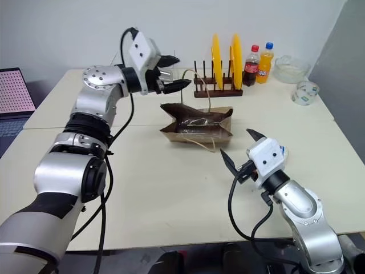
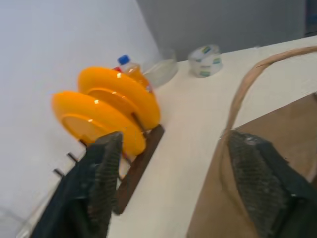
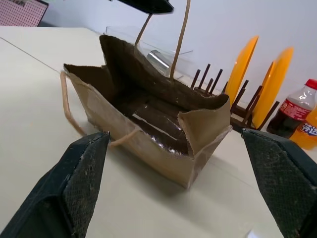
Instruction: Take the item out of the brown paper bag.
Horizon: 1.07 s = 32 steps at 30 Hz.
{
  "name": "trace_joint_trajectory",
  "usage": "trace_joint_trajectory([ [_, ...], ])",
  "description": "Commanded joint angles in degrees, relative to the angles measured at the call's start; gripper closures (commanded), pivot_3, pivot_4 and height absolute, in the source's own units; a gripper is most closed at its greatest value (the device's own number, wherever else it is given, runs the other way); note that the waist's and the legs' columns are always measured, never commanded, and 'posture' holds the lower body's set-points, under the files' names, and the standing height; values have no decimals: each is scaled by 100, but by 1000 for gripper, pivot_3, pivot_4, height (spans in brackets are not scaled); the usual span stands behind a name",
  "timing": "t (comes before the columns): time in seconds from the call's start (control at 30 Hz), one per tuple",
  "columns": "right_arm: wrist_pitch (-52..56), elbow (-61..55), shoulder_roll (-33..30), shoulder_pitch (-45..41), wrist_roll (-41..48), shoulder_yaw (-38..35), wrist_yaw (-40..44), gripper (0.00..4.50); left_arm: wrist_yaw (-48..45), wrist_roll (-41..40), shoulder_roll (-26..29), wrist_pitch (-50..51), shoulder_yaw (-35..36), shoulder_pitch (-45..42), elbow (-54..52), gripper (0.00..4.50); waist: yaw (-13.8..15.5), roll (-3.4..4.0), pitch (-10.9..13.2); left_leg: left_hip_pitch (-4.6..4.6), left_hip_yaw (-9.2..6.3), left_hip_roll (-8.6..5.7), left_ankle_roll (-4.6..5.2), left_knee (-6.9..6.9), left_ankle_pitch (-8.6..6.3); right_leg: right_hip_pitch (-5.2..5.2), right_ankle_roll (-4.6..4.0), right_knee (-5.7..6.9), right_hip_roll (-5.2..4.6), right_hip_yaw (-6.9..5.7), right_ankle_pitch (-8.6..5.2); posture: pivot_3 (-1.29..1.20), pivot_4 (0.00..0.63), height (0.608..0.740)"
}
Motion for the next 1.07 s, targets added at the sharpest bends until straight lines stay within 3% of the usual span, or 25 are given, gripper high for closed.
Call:
trace_joint_trajectory([
  [0.03,-344,54,-19,-106,10,-180,37,0,193,35,151,-66,102,120,-151,865,11,0,0,0,-1,0,1,0,0,0,0,1,0,-1,0,0,150,740],
  [0.23,-541,328,-60,-278,52,-239,168,0,471,-122,193,0,232,420,-512,865,23,-1,0,-3,-4,-1,-2,3,1,1,0,0,-1,-3,0,0,150,740],
  [0.33,-598,360,-34,-239,26,-258,155,0,583,-430,176,406,471,942,-1229,865,9,2,-1,-2,-5,1,-6,0,3,0,0,-1,-1,-4,0,0,150,740],
  [0.43,-901,406,117,-79,-79,-257,36,0,1437,-627,-23,1016,826,1837,-2452,865,0,5,-4,7,-1,5,-10,-6,6,0,0,5,-1,3,0,0,150,740],
  [0.57,-1409,514,524,474,-201,-268,-299,0,2756,-258,-407,2053,832,3437,-4406,865,23,8,-11,13,-5,7,-10,-8,6,2,-1,8,-2,8,0,0,150,740],
  [0.73,-2230,950,1224,1284,-323,-299,-787,0,2915,-491,-810,2387,648,5329,-6311,865,61,6,-20,15,0,14,-15,-11,8,3,-2,7,-7,13,0,0,150,740],
  [0.87,-2918,1339,1627,1686,-390,-345,-1043,0,3180,-438,-1002,2442,610,5876,-6711,865,142,7,-19,25,6,8,1,-10,-1,11,-3,9,-6,16,0,0,150,740],
  [1.07,-3455,1642,1732,1779,-356,-460,-1147,0,3301,-462,-1081,2070,604,6194,-6776,865,179,19,-27,101,16,10,5,-21,-4,87,-4,-20,-1,19,0,0,150,740],
])
